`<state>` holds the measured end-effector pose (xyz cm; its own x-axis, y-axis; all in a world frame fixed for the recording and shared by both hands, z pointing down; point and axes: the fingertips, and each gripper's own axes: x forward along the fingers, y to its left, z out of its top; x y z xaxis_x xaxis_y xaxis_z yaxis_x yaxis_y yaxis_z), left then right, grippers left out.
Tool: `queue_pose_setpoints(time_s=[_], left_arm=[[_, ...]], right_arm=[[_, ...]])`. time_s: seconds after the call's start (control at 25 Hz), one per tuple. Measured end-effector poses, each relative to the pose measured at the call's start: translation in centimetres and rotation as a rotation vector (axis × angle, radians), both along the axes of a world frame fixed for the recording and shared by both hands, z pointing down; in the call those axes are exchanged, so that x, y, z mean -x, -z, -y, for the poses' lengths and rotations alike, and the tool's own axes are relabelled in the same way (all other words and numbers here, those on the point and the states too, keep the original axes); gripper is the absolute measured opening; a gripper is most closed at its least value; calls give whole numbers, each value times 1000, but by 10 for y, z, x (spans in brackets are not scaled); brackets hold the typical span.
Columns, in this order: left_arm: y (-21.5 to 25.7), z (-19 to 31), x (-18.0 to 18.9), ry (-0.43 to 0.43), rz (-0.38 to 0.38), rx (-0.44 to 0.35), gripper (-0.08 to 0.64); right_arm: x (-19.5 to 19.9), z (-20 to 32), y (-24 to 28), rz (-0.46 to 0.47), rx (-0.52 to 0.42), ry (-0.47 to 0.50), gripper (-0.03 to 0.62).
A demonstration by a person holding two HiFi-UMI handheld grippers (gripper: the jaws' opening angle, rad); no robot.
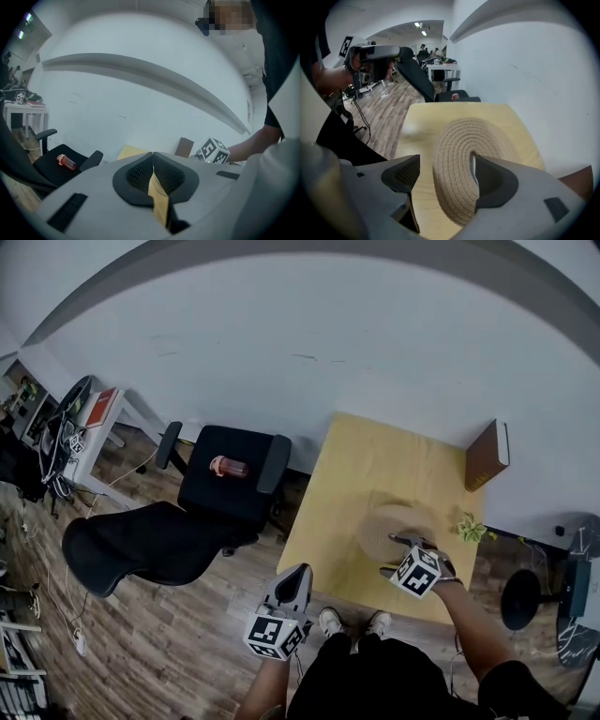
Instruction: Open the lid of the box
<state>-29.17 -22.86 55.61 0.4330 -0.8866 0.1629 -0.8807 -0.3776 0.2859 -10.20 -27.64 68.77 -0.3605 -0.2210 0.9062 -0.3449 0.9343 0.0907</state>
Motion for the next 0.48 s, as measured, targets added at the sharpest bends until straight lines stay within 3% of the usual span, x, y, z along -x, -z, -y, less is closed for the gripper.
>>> queue_pose_setpoints(time_s=[0.2, 0.48], left_arm=[[-15, -9, -10, -10, -3, 39, 19], [-14, -8, -10, -6, 5, 39, 19]], right_arm=[[0, 0, -25, -112, 54, 87, 364], [0, 7, -31, -145, 68, 92, 327]])
